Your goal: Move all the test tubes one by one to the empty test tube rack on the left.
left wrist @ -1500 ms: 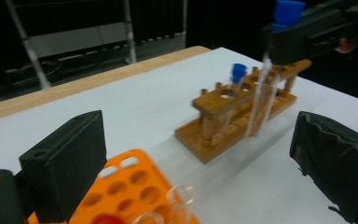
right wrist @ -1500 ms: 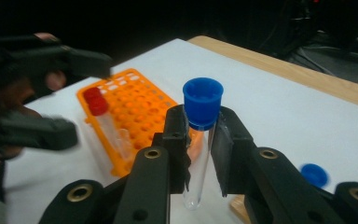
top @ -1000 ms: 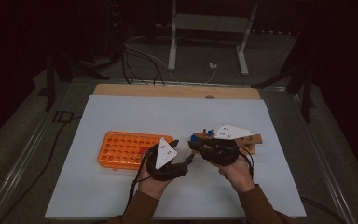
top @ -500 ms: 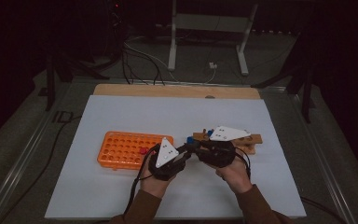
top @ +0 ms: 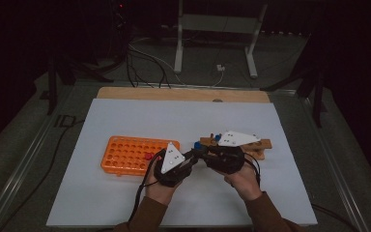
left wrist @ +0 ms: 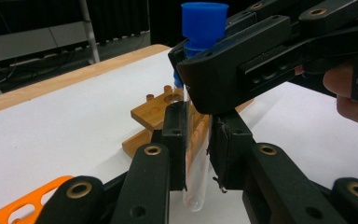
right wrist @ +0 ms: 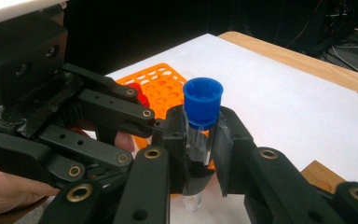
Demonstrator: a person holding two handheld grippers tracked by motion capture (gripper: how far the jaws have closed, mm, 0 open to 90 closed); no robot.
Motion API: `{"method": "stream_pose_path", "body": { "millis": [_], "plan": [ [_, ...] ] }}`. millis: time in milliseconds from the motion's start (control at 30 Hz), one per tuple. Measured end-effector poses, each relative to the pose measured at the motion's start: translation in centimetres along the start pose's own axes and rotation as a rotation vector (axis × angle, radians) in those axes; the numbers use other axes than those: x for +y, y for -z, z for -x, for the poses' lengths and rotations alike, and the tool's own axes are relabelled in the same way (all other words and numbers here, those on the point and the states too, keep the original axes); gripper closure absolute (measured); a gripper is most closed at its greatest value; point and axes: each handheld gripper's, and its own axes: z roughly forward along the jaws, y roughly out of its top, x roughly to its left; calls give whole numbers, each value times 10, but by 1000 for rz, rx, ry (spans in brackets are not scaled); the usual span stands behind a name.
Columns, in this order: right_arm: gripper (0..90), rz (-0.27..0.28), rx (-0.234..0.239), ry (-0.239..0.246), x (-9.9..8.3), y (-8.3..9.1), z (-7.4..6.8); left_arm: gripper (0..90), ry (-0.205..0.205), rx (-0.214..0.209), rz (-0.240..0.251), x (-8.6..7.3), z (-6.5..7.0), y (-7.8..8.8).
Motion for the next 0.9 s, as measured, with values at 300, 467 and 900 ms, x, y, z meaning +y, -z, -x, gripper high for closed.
{"method": "stream_pose_path", "body": {
  "millis": [300, 467, 900],
  "plan": [
    [564, 38, 28, -9, 1, 5, 2, 773, 13, 9, 4, -1, -3, 2],
    [308, 55, 5, -9, 1, 10, 4, 773, 33, 12, 5, -4, -7, 7],
    [13, 44, -136, -27, -8, 15, 16, 773, 31, 13, 9, -19, -24, 46]
  ]
}}
